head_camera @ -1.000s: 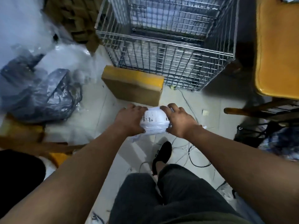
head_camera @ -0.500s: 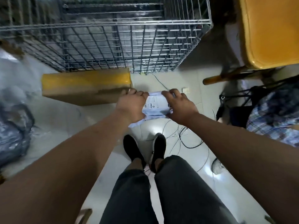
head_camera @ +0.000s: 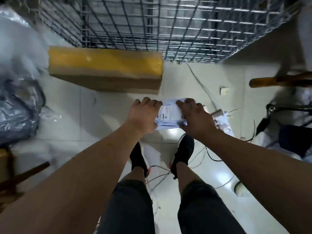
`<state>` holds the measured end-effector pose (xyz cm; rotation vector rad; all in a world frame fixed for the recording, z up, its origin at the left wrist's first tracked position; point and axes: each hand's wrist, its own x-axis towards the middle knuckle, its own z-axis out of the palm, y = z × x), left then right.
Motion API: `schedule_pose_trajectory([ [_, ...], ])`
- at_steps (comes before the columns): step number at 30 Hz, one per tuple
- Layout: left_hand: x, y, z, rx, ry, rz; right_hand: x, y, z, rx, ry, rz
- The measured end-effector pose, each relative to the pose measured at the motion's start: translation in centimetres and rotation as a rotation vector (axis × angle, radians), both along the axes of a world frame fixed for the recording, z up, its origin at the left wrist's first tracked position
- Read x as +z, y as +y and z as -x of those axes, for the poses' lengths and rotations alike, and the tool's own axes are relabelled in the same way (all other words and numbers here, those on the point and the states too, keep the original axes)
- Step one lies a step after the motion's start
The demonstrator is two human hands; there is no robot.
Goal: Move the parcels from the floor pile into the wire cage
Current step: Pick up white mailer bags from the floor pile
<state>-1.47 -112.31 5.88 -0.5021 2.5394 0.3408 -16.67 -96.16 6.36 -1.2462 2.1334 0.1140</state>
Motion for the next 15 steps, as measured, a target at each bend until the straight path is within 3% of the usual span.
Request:
schedule_pose_trajectory([
  [15, -5.8, -18.8, -22.3, 0.097, -0.11, 0.016, -8.3, -19.7, -22.8, 0.035, -0.096, 0.014],
])
